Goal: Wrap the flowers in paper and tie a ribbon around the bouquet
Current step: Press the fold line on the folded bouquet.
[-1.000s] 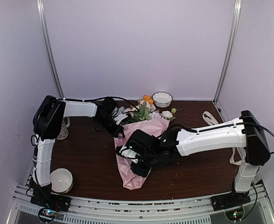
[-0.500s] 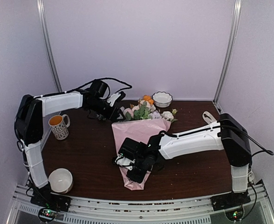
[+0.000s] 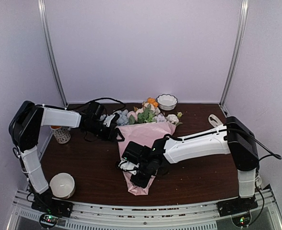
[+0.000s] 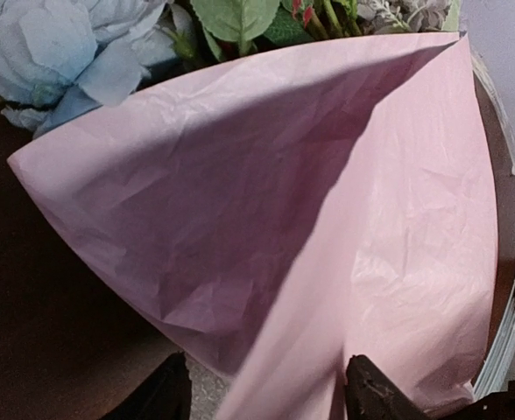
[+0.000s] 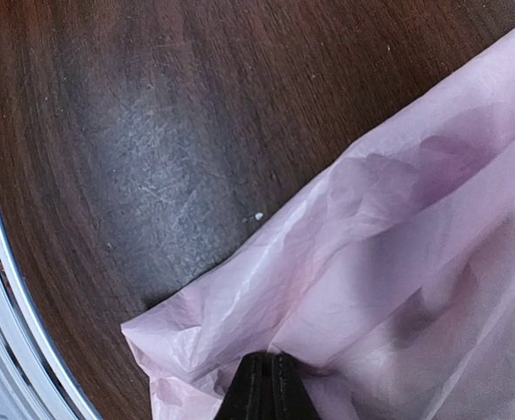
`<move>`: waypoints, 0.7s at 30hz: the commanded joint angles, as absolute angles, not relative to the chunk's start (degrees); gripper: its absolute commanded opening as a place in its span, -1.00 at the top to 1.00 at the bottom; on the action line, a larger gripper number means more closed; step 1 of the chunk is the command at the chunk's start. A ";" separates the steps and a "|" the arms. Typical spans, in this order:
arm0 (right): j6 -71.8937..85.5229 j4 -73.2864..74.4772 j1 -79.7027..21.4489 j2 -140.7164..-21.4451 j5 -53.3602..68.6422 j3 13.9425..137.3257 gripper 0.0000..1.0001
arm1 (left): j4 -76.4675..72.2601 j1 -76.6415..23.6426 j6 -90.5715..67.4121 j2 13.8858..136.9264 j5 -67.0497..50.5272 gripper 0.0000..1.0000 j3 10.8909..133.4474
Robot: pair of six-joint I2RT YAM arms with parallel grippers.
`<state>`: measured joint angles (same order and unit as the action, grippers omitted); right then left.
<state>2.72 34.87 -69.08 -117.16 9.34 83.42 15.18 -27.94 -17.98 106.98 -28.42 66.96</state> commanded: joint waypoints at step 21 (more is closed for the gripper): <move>1.30 32.40 -71.28 -109.91 12.86 74.25 0.85 | 5.23 -26.72 -19.41 115.68 -27.20 1.00 65.92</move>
<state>2.92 31.16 -69.76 -113.91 10.35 78.17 3.11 -27.70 -22.52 112.97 -31.11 64.07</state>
